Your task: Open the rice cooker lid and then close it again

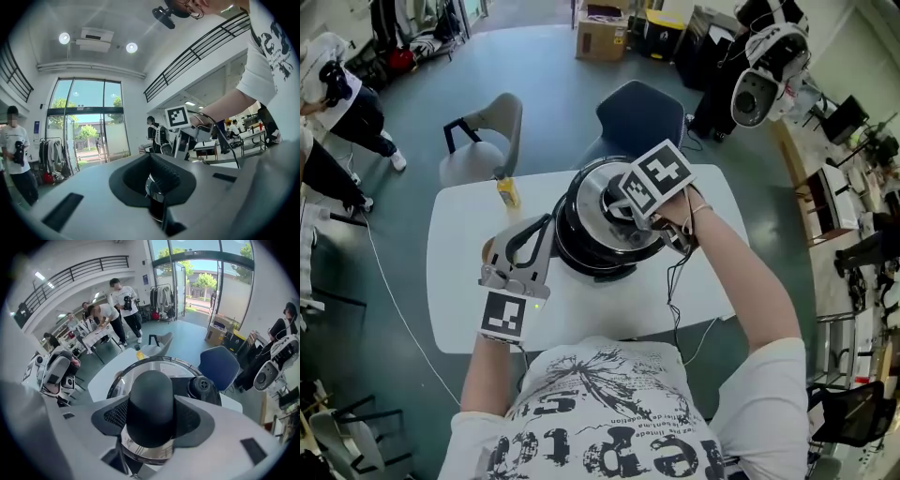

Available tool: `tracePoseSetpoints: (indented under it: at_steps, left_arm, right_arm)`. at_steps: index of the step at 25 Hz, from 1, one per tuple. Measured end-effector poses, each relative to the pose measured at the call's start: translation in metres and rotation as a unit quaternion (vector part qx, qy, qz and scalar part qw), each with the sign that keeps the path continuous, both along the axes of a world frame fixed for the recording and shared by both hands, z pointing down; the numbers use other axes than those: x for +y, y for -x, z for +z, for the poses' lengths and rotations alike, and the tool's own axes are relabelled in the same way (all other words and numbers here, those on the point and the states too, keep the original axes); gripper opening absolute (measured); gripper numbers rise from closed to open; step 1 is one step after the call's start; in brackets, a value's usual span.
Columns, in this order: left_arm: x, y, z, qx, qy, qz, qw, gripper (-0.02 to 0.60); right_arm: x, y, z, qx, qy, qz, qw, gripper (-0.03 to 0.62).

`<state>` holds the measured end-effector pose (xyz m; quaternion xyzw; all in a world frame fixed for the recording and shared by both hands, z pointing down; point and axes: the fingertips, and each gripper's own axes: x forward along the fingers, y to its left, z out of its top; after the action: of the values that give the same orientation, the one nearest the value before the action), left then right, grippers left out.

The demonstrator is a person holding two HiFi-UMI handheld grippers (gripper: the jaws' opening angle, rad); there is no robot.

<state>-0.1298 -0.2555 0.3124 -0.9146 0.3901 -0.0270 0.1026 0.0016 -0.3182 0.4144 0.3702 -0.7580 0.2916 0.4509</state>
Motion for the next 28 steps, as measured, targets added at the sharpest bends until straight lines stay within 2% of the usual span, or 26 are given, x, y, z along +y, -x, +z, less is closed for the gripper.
tracePoseSetpoints:
  at_steps: [4, 13, 16, 18, 25, 28]
  left_arm:
    - [0.006, -0.028, 0.001, 0.0, -0.008, -0.013, 0.9999, 0.012]
    - [0.015, -0.082, 0.013, 0.0, -0.001, -0.05, 0.9987, 0.012]
    - [0.016, -0.096, 0.022, -0.02, 0.008, -0.063, 0.9977, 0.012]
    - [0.018, -0.104, 0.025, -0.035, 0.014, -0.074, 0.9965, 0.012]
    - [0.025, -0.108, 0.028, -0.016, 0.004, -0.115, 0.9932, 0.012]
    - [0.032, -0.113, 0.035, -0.035, 0.008, -0.12, 0.9921, 0.012]
  right_arm:
    - [0.01, -0.049, -0.001, -0.012, -0.005, 0.008, 1.0, 0.293]
    - [0.028, -0.167, 0.02, 0.007, 0.003, 0.025, 1.0, 0.293]
    - [0.031, -0.195, 0.031, 0.007, 0.01, 0.022, 1.0, 0.293]
    - [0.033, -0.21, 0.036, 0.004, 0.014, 0.021, 1.0, 0.293]
    - [0.038, -0.232, 0.052, -0.002, 0.019, 0.004, 1.0, 0.293]
    - [0.038, -0.237, 0.054, -0.004, 0.013, 0.001, 1.0, 0.293]
